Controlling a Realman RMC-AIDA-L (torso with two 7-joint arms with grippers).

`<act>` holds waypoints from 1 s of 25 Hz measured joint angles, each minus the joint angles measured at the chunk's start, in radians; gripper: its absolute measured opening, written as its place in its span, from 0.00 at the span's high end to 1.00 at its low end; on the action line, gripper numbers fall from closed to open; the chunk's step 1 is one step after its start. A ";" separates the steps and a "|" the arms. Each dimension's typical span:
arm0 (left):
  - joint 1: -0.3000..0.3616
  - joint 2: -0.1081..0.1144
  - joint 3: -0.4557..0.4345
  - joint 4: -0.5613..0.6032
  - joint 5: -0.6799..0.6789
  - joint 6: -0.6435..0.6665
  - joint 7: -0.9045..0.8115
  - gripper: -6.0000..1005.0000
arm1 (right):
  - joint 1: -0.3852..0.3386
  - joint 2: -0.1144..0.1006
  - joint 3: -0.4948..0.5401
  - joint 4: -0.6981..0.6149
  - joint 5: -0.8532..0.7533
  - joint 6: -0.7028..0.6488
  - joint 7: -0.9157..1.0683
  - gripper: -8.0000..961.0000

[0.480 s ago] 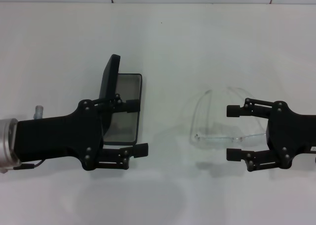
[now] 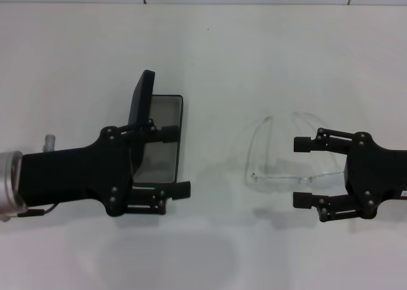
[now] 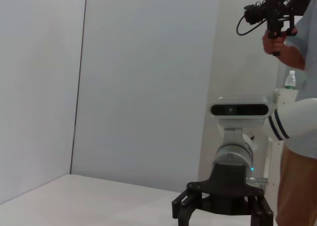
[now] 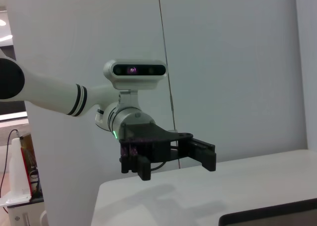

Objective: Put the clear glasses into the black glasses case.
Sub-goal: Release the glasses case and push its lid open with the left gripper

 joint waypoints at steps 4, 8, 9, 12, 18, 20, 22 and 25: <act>-0.007 -0.002 -0.035 0.016 -0.037 -0.001 -0.086 0.11 | 0.001 0.000 -0.001 0.008 0.000 0.008 0.000 0.09; -0.041 0.003 -0.096 0.150 -0.079 -0.066 -0.444 0.11 | 0.005 0.002 -0.002 0.009 0.004 0.012 0.000 0.09; -0.053 0.006 -0.103 0.185 -0.069 -0.091 -0.534 0.11 | 0.006 0.003 -0.002 0.010 0.006 0.014 0.000 0.09; -0.099 0.012 -0.113 0.305 -0.010 -0.165 -0.762 0.11 | 0.008 0.004 -0.002 0.011 0.008 0.021 0.000 0.09; -0.215 0.002 -0.031 0.633 0.425 -0.262 -1.243 0.12 | 0.010 0.007 -0.002 0.018 0.010 0.027 0.000 0.09; -0.262 0.007 0.030 0.682 0.567 -0.260 -1.392 0.12 | 0.011 0.008 -0.001 0.027 0.010 0.035 0.000 0.09; -0.306 0.023 0.116 0.696 0.673 -0.246 -1.487 0.13 | 0.011 0.008 0.002 0.041 0.010 0.044 0.000 0.09; -0.350 0.030 0.236 0.703 0.824 -0.231 -1.582 0.14 | 0.012 0.008 0.006 0.064 0.011 0.046 0.000 0.09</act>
